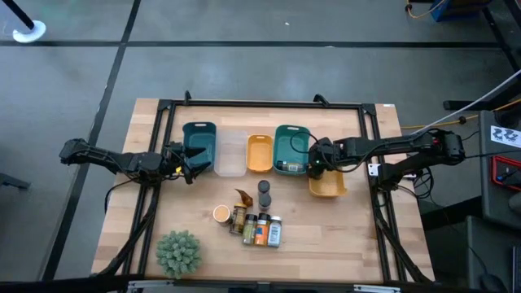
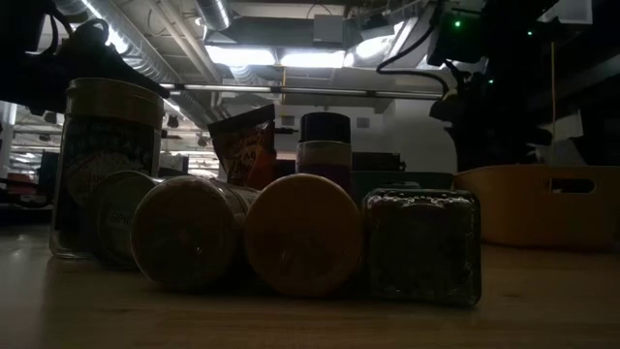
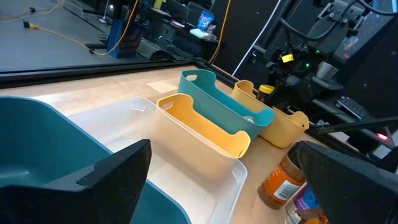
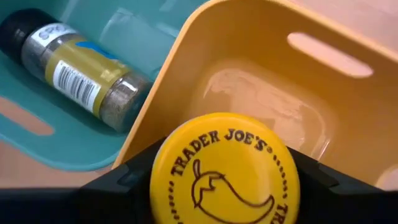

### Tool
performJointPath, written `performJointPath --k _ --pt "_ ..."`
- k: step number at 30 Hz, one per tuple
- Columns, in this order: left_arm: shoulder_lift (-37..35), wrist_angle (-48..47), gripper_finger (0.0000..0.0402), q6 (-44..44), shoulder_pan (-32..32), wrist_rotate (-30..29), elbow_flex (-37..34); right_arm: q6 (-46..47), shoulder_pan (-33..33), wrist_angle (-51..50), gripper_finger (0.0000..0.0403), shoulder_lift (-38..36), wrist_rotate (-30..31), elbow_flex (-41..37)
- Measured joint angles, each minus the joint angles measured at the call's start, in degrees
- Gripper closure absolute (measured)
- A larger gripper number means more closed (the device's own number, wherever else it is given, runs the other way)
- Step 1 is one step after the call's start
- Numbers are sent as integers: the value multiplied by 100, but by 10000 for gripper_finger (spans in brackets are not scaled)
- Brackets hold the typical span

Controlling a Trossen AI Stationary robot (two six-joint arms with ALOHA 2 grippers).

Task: Sort spices by type
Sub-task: Put the yellow seasoning can into the right yellow bin

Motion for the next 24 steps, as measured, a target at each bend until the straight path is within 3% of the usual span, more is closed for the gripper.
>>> performJointPath --k 7,24 --pt "0 0 12 -1 0 0 -1 -49 0 0 162 0 -161 0" --pt "0 0 12 -2 1 0 -1 -1180 0 -14 162 0 -139 119"
